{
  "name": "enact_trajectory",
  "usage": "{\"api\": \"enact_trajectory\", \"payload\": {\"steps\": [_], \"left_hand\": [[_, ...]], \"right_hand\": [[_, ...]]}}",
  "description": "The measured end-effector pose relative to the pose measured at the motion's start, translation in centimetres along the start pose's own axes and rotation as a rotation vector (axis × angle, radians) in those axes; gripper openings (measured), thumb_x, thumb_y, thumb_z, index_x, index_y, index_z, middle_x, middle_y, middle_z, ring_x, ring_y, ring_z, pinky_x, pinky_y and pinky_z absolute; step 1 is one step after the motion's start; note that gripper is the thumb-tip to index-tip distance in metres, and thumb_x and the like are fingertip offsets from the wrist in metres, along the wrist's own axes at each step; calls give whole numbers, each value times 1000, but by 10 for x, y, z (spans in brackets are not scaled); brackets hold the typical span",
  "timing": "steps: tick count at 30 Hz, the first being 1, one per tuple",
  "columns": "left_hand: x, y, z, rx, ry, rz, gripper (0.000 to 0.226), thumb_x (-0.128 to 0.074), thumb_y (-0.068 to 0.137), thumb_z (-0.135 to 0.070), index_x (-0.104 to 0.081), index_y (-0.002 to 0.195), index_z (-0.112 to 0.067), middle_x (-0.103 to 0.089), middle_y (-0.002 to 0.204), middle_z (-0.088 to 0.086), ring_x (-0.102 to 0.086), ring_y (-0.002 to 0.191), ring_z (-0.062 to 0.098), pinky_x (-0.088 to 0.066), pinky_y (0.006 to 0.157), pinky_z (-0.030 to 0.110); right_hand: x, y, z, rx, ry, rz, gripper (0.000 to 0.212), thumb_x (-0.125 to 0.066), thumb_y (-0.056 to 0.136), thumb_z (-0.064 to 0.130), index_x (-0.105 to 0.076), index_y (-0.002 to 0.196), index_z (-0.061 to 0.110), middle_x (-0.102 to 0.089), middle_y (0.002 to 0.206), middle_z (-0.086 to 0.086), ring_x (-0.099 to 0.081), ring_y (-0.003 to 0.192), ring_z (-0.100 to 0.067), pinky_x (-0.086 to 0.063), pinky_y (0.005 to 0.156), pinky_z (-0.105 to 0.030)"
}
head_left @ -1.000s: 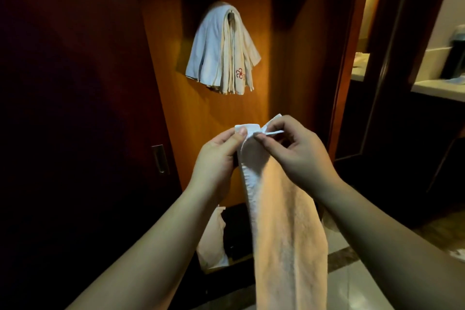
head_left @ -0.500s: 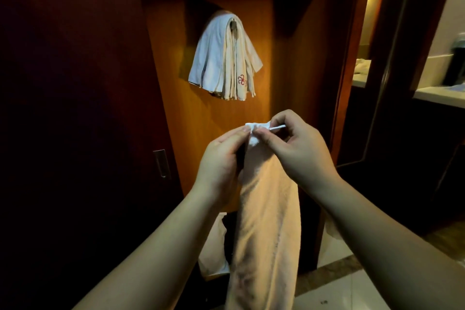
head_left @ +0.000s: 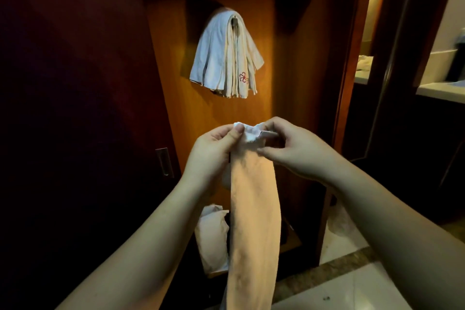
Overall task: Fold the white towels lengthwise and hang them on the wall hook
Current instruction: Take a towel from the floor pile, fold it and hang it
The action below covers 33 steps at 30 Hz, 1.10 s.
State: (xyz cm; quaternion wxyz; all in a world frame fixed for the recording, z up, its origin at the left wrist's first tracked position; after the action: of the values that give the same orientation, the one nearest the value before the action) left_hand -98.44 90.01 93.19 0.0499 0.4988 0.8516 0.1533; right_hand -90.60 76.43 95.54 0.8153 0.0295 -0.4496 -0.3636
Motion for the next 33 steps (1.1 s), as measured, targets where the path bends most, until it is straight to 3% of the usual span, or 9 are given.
{"api": "enact_trajectory", "payload": {"steps": [4, 8, 12, 15, 18, 21, 26, 29, 33], "left_hand": [[9, 4, -2, 20, 4, 4, 28, -58, 99, -39, -76, 107, -19, -76, 101, 1, -71, 100, 23, -57, 91, 44], [9, 5, 3, 61, -30, 45, 27, -58, 98, -37, -76, 105, -18, -76, 99, 3, -71, 94, 23, -57, 89, 45], [13, 7, 5, 65, -115, 52, 25, -60, 95, -31, -74, 101, -11, -75, 92, 6, -69, 83, 18, -55, 76, 34], [21, 9, 4, 36, -161, 28, 28, -62, 89, -34, -75, 99, -11, -76, 95, 8, -70, 84, 18, -55, 72, 28], [31, 14, 3, 22, -212, 3, 30, -65, 85, -36, -75, 97, -10, -75, 97, 14, -70, 87, 23, -55, 77, 32], [43, 17, 2, 6, -219, -34, 36, -65, 86, -37, -72, 102, -5, -72, 100, 20, -67, 89, 30, -51, 83, 38], [63, 14, 8, -23, -180, -116, 28, -59, 95, -29, -71, 101, -4, -73, 86, 10, -68, 74, 18, -54, 63, 26], [77, 13, 14, -65, -112, -191, 24, -58, 99, -24, -73, 101, -6, -75, 85, 4, -68, 72, 11, -52, 59, 20], [81, 13, 27, -42, -74, -212, 26, -57, 100, -26, -74, 106, -7, -76, 95, 6, -71, 85, 16, -57, 73, 29]], "right_hand": [[-5, 8, -21, -81, -22, 71, 16, -66, 92, 24, -57, 97, 36, -66, 87, 2, -56, 70, -10, -47, 65, -26], [-4, 14, -25, 6, -23, 70, 20, -66, 92, 29, -58, 108, 40, -63, 104, 11, -59, 93, -7, -47, 76, -22], [-6, 22, -27, 138, -174, 114, 8, -68, 89, 37, -61, 91, 40, -48, 95, 16, -47, 88, -2, -38, 75, -20], [-8, 26, -38, 166, -347, 216, 18, -64, 90, 45, -65, 105, 35, -43, 108, 16, -39, 104, -5, -35, 89, -22], [-20, 23, -55, 98, -359, 376, 29, -62, 92, 47, -67, 115, 31, -38, 126, 15, -32, 121, -6, -33, 105, -26], [-35, 15, -73, 5, -307, 482, 34, -60, 93, 50, -64, 123, 35, -38, 136, 17, -32, 129, -6, -33, 108, -26], [-8, 21, -88, -40, -439, 331, 31, -58, 91, 55, -66, 112, 34, -38, 139, 9, -31, 132, -12, -36, 111, -36], [23, 22, -76, -36, -413, 155, 32, -58, 93, 49, -70, 110, 25, -47, 128, 11, -42, 122, -9, -42, 101, -31], [25, 12, -68, -53, -249, 54, 15, -62, 93, 42, -64, 99, 28, -62, 99, 11, -59, 93, -7, -45, 71, -21]]}}
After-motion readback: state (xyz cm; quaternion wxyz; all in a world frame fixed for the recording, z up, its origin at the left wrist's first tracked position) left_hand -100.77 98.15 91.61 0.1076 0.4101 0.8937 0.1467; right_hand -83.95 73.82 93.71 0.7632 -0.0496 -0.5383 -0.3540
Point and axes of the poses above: each hand's wrist, its own y-axis towards the middle knuckle, its own x-axis out of the back of the hand, z = x × y, the point moved 7 cm from there along y, towards the middle knuckle
